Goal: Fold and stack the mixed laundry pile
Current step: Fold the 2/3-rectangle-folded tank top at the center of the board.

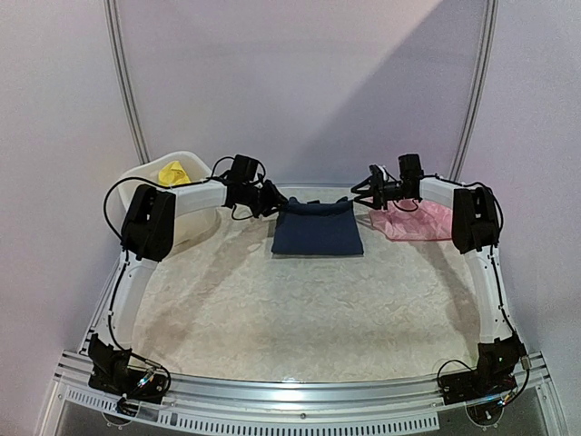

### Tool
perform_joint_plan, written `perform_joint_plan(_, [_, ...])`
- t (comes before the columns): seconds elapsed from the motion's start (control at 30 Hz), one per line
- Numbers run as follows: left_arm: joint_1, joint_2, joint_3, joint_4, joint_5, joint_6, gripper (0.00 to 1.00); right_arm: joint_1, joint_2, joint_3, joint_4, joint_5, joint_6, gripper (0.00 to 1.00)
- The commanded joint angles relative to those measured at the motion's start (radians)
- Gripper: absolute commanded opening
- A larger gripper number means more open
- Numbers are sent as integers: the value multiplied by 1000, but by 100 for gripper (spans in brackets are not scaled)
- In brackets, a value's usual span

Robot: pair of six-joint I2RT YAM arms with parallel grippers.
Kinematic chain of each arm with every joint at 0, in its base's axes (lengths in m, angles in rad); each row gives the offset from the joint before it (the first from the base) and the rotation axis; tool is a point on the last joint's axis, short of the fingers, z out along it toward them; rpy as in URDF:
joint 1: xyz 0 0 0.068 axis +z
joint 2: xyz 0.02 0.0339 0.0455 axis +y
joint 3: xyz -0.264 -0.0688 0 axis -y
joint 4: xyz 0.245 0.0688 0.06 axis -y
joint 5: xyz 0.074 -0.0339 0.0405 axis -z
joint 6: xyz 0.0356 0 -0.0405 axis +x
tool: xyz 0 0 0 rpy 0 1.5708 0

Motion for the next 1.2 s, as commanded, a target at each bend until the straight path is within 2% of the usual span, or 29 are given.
perform_joint_plan(0.0, [19,-34,-57,120,-59,-8,60,-17,66,71,102,-41,56,59])
perform_joint_plan(0.03, [17,-58,-80,139,-68,-6,68,-20,46,65,56,-38,21,61])
perform_joint_plan(0.1, [14,-112,-108,138,-71,26,97,-30,-16,48,-86,0,-89,65])
perform_joint_plan(0.13, [10,-146,-116,116,-85,59,99,-36,-42,39,-165,35,-193,66])
perform_joint_plan(0.23, [-13,-259,-143,12,-177,191,100,-48,-166,-83,-281,147,-366,67])
perform_joint_plan(0.33, [-52,-347,-187,-84,-286,359,100,-48,-268,-194,-354,185,-498,68])
perform_joint_plan(0.4, [-76,-408,-272,-67,-332,437,99,-49,-302,-238,-405,200,-562,69])
perform_joint_plan(0.47, [-84,-465,-409,36,-391,423,100,-49,-309,-249,-451,216,-611,69])
perform_joint_plan(0.5, [-65,-483,-485,95,-376,315,100,-49,-304,-248,-468,213,-632,69])
perform_joint_plan(0.57, [-16,-477,-704,525,-195,115,100,-48,-280,-240,-481,216,-666,69])
perform_joint_plan(0.6, [-3,-443,-736,685,-106,51,100,-44,-271,-235,-483,212,-662,69])
perform_joint_plan(0.63, [0,-413,-704,658,-52,26,100,-40,-255,-219,-496,216,-660,69])
perform_joint_plan(0.67, [-12,-395,-645,566,-26,64,100,-35,-233,-203,-513,221,-660,69])
perform_joint_plan(0.77, [-79,-407,-581,461,-66,247,100,-16,-189,-159,-542,239,-666,69])
perform_joint_plan(0.87, [-111,-376,-499,394,-42,296,99,-3,-150,-134,-542,259,-658,68])
perform_joint_plan(1.17, [-117,-184,-347,299,-17,135,94,19,-61,-67,-489,273,-528,70])
